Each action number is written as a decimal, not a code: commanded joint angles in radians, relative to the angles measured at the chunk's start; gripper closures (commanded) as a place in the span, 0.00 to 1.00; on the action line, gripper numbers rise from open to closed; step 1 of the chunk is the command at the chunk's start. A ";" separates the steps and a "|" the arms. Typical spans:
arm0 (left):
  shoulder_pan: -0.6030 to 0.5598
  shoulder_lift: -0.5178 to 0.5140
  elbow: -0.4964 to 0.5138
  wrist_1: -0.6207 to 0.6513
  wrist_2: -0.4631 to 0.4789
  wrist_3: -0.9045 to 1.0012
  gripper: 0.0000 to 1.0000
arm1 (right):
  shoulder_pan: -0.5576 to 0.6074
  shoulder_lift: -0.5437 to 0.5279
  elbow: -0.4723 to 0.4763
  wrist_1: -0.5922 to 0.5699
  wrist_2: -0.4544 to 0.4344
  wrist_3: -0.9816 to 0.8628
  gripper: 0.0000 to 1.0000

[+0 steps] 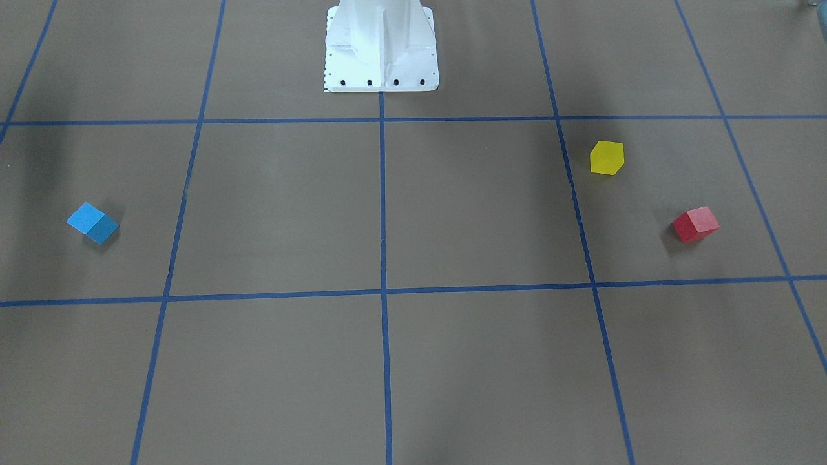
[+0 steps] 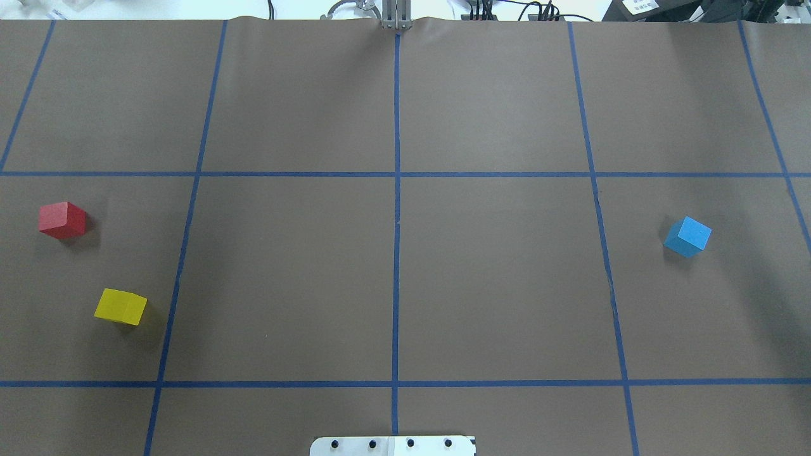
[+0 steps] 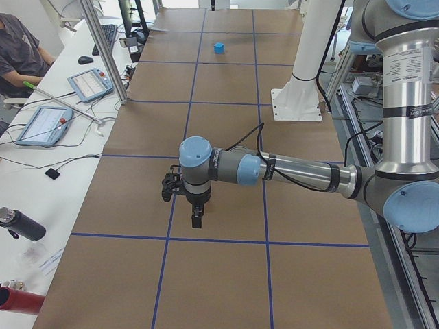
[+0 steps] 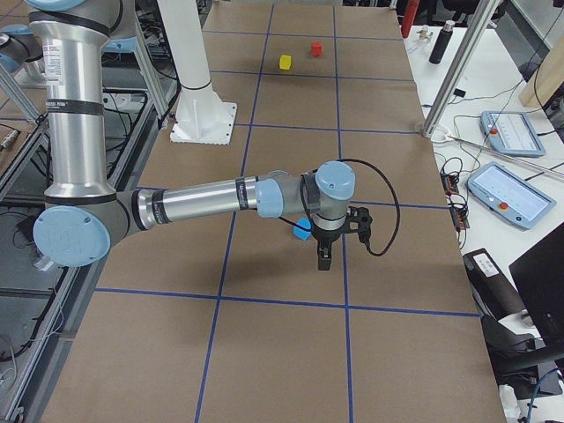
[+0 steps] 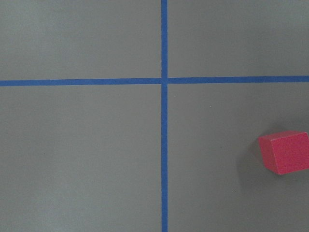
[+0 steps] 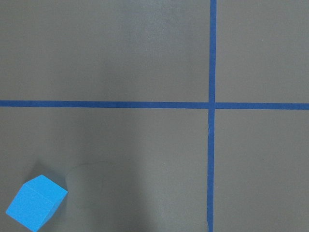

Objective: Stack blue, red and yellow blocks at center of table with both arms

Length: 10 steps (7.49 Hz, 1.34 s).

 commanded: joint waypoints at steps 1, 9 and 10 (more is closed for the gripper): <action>0.000 0.005 -0.011 -0.004 -0.001 0.002 0.00 | 0.000 0.000 0.003 0.002 0.001 0.000 0.01; -0.001 0.029 -0.020 -0.004 -0.061 -0.001 0.00 | -0.014 -0.045 0.059 0.014 0.099 0.142 0.01; -0.001 0.029 -0.022 -0.004 -0.062 -0.001 0.00 | -0.067 -0.045 0.098 0.014 0.102 0.234 0.01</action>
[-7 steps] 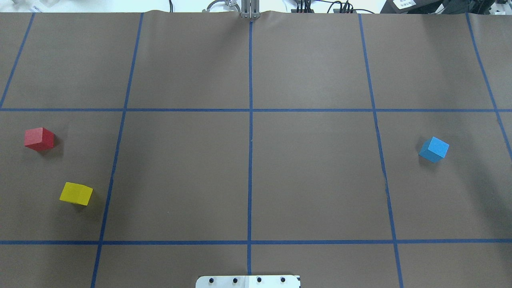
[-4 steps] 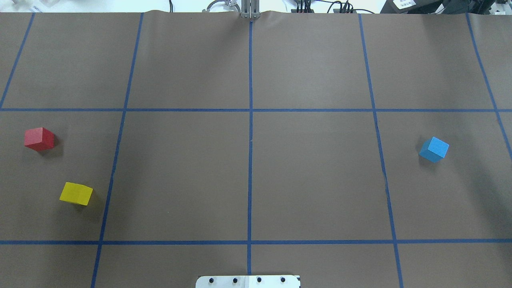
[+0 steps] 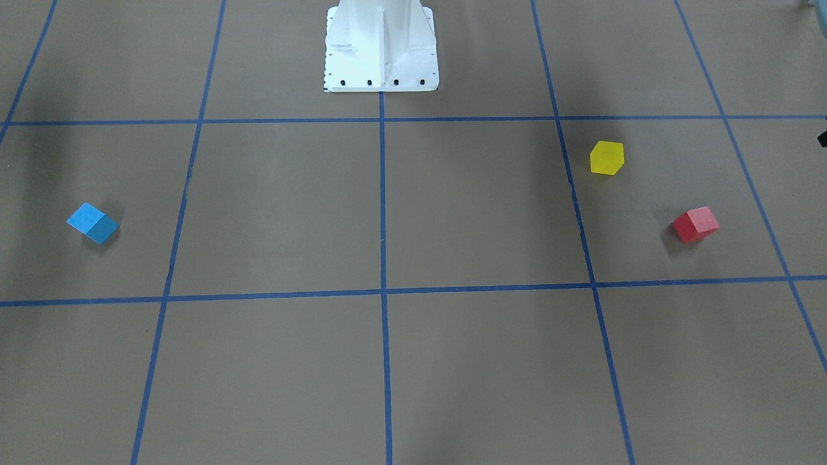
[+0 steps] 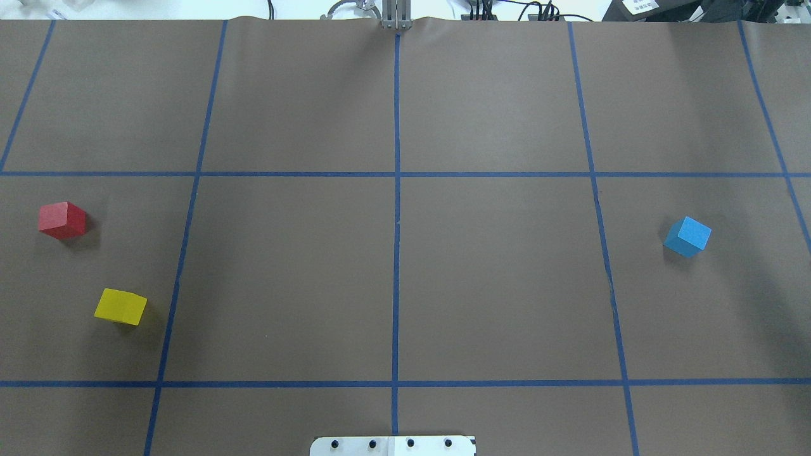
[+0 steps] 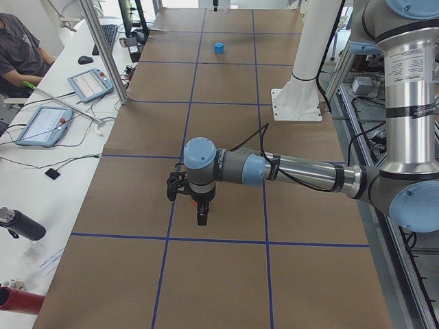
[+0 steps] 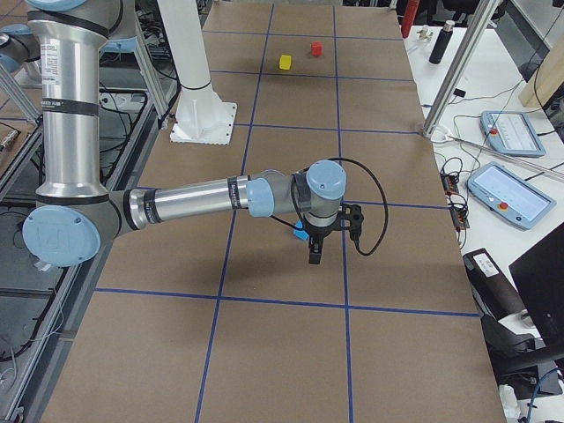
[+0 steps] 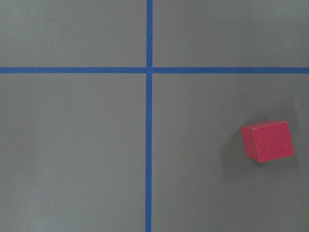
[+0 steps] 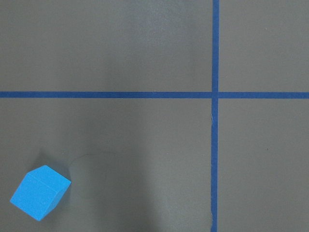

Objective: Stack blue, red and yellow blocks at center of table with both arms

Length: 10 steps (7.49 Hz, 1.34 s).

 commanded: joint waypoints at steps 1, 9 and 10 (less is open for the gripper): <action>0.000 0.002 -0.005 -0.001 -0.001 0.000 0.00 | -0.134 0.000 0.081 0.006 -0.002 0.304 0.01; 0.000 0.001 -0.006 -0.003 0.002 0.000 0.00 | -0.506 -0.027 0.012 0.409 -0.289 0.975 0.01; 0.000 0.001 -0.006 -0.003 0.002 0.000 0.00 | -0.507 -0.015 -0.006 0.409 -0.289 0.969 0.02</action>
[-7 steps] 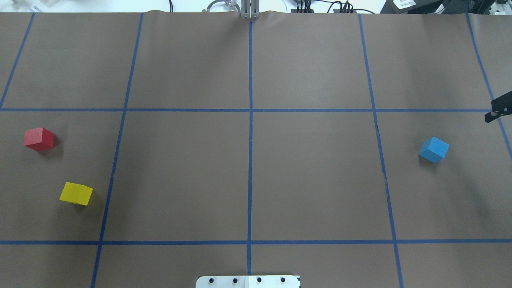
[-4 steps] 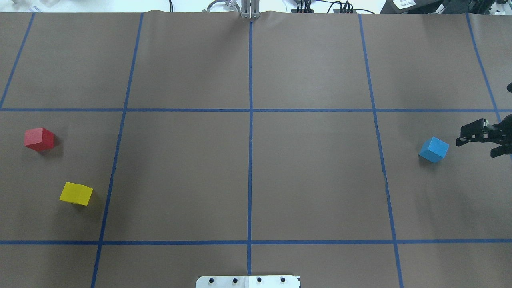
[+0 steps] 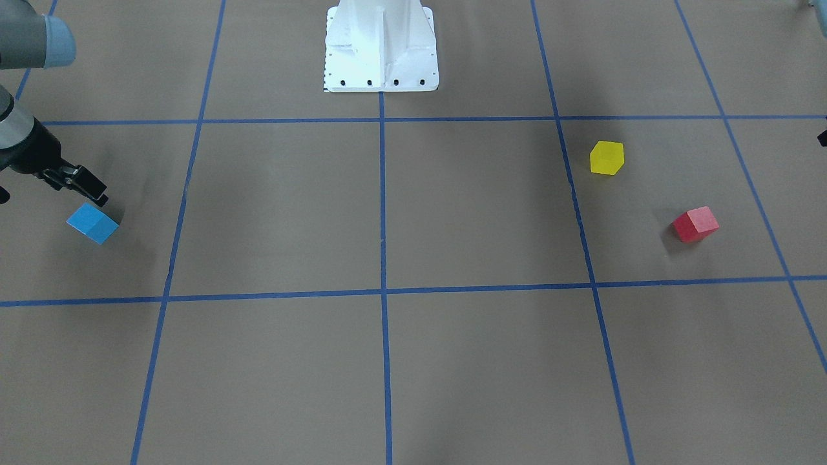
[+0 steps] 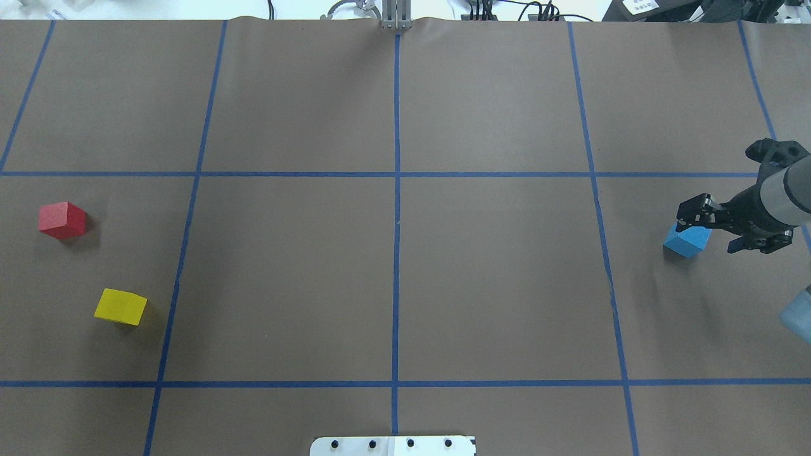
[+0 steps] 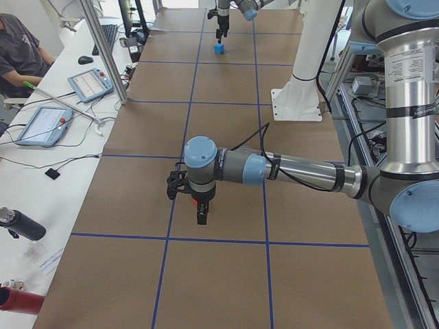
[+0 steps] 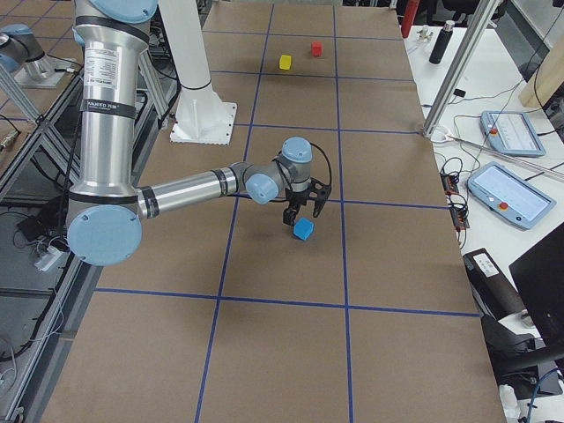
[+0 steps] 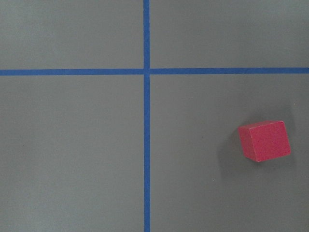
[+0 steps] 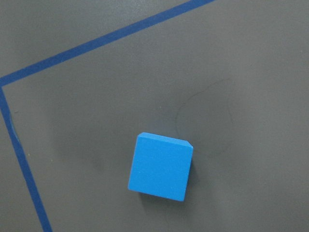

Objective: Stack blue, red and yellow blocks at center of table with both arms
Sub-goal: 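Lower the right gripper onto the blue cube and close it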

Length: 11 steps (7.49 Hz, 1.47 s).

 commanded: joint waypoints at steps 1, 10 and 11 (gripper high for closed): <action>0.000 0.000 -0.008 0.000 -0.001 0.000 0.00 | -0.003 0.022 -0.044 0.001 -0.004 0.003 0.02; 0.000 0.000 -0.024 0.002 -0.001 -0.002 0.00 | -0.023 0.063 -0.149 0.002 -0.003 -0.037 0.56; 0.000 0.002 -0.024 0.002 -0.001 -0.002 0.00 | -0.025 0.065 -0.150 0.002 -0.003 -0.040 1.00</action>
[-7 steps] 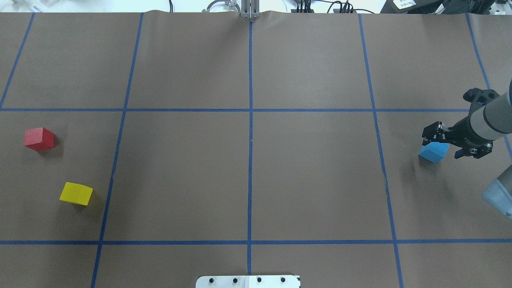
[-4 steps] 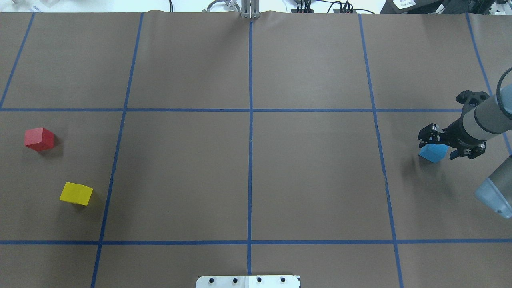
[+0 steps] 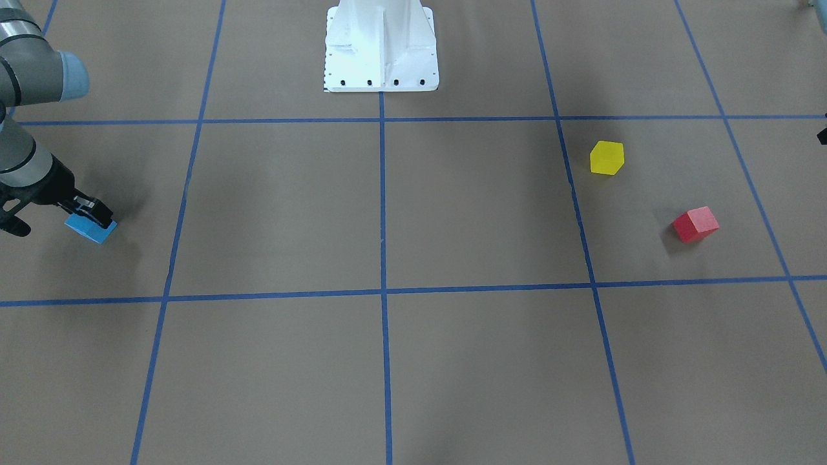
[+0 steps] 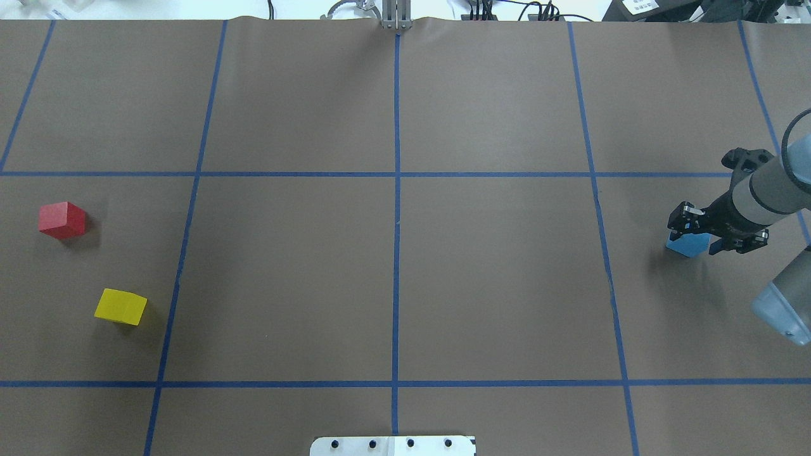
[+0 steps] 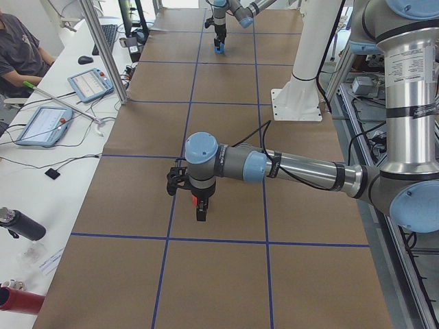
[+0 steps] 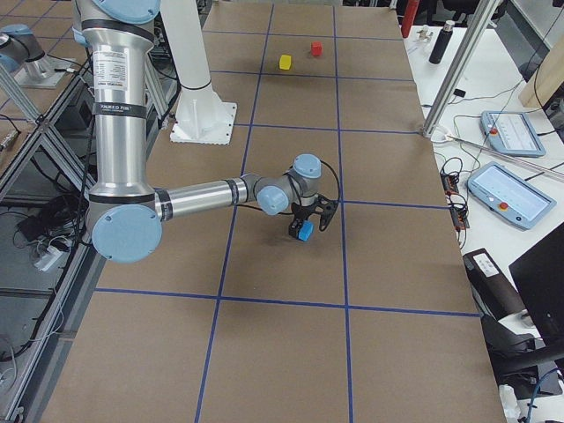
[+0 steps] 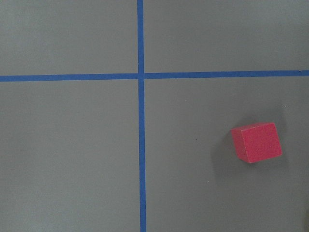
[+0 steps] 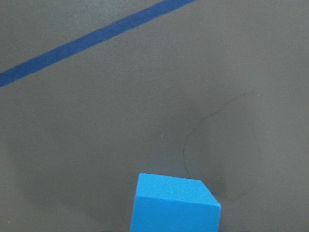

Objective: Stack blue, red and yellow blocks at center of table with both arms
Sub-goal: 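Lower the right gripper onto the blue cube and close it, then carry the blue cube with the right gripper to the table center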

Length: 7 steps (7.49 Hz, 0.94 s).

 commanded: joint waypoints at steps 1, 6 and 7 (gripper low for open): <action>0.000 0.000 -0.003 0.001 0.000 -0.001 0.00 | 0.001 0.002 0.004 0.000 0.000 0.003 1.00; 0.000 0.000 -0.012 0.001 0.000 -0.001 0.00 | -0.010 0.292 0.026 -0.177 0.005 0.013 1.00; 0.000 0.000 -0.019 0.001 0.000 0.001 0.00 | -0.055 0.386 0.030 -0.266 0.000 0.013 1.00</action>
